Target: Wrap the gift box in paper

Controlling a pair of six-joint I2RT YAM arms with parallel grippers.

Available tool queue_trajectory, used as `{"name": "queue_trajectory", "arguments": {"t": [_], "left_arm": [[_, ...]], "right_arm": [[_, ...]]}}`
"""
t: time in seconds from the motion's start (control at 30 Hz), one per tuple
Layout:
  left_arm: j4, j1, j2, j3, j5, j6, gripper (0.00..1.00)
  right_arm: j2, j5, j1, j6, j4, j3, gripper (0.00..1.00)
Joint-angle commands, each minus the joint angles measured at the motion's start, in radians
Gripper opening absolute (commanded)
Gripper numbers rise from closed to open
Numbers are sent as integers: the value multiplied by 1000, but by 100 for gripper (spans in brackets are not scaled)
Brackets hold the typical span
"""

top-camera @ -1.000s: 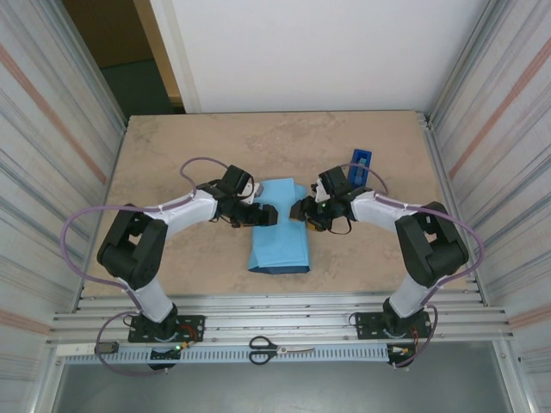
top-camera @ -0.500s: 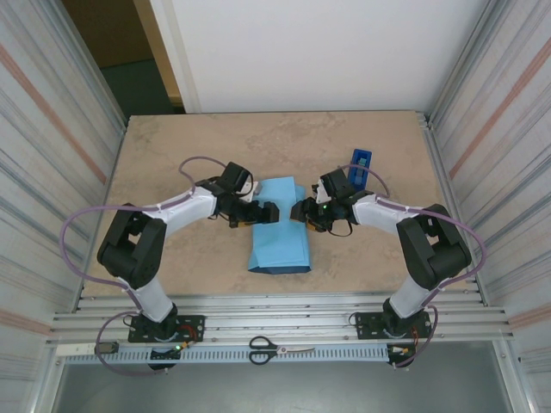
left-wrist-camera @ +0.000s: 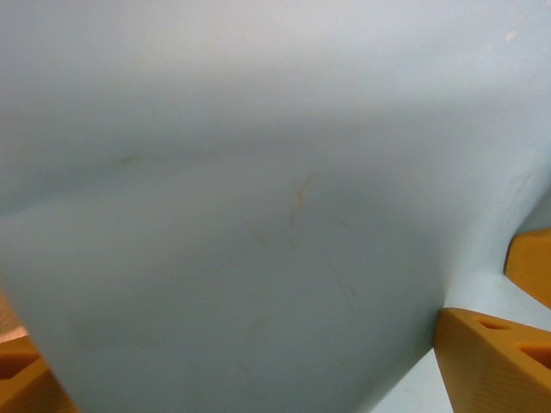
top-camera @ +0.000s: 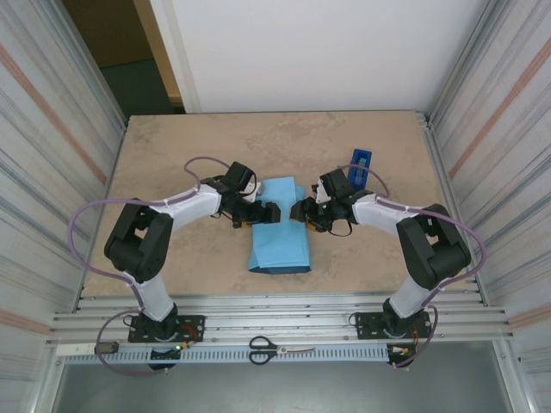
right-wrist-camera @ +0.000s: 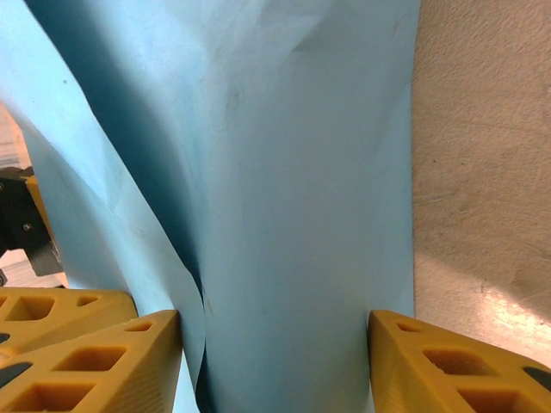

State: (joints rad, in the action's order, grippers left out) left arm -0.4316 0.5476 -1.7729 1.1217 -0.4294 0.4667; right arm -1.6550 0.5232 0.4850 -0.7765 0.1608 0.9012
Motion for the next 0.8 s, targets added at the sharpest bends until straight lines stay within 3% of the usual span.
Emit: {"name": "queue_trajectory", "arguments": {"t": [0.0,0.13,0.37,0.47,0.77], "left_arm": [[-81,46,-49,-50,79,-74,91],[-87,49,-54,-66,90,-86,91],[-88,49,-54,-73,96,-98,91],[-86,49,-53,-77,103,-91,91],[-76,49,-51,-79,96,-76,91]], "right_arm": [[-10,13,20,-1,75,19,63],[27,13,-3,-20,67,36,75],[46,-17,-23,-26,93,38,79],[26,-7,-13,-23,97,30,77],[-65,-49,30,6,145,23,56]]}}
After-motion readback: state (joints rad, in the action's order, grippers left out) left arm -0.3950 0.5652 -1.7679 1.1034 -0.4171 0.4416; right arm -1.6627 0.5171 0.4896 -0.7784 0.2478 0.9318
